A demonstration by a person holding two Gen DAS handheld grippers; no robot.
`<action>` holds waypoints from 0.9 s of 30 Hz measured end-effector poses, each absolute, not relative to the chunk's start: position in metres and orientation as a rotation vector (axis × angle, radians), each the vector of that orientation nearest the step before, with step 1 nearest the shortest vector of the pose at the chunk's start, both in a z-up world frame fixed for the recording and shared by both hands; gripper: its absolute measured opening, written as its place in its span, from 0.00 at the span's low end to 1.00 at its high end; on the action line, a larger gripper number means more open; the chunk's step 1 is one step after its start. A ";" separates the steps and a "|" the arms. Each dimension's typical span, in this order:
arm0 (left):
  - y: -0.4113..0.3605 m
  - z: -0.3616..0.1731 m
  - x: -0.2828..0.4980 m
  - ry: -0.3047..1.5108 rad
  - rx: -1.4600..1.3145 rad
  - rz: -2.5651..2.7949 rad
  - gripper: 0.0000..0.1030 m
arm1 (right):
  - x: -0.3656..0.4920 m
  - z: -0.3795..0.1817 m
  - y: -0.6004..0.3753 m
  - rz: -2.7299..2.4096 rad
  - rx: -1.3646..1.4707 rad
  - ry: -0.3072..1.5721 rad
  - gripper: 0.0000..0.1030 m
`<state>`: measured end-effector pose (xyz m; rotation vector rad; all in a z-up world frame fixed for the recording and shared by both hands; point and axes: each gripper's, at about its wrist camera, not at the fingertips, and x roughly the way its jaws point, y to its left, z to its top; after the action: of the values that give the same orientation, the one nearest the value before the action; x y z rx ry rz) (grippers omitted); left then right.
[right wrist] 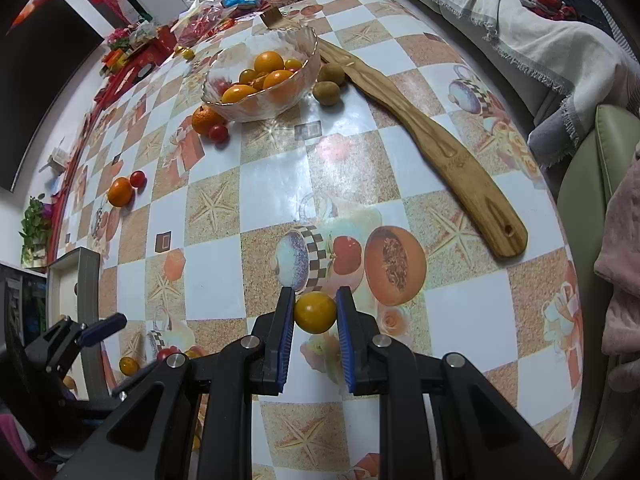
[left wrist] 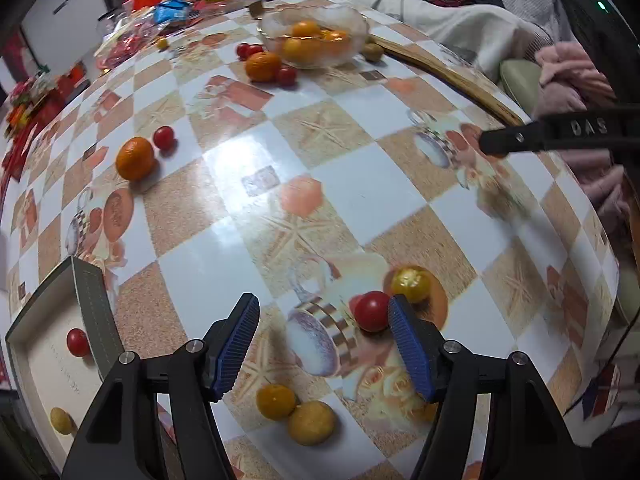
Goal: Organize fruits
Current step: 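Hold the yellow tomato in the right tool while the left tool approaches a red cherry tomato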
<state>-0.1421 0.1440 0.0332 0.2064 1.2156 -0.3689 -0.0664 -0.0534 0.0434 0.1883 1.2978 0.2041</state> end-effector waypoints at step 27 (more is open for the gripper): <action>0.115 0.018 -0.147 1.227 0.163 -0.443 0.02 | -0.080 0.046 -0.041 0.231 0.176 1.318 0.22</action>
<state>-0.1474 0.1149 0.0185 0.1632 1.2271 -0.4434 -0.0799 -0.0409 0.0458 0.1760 1.3176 0.2314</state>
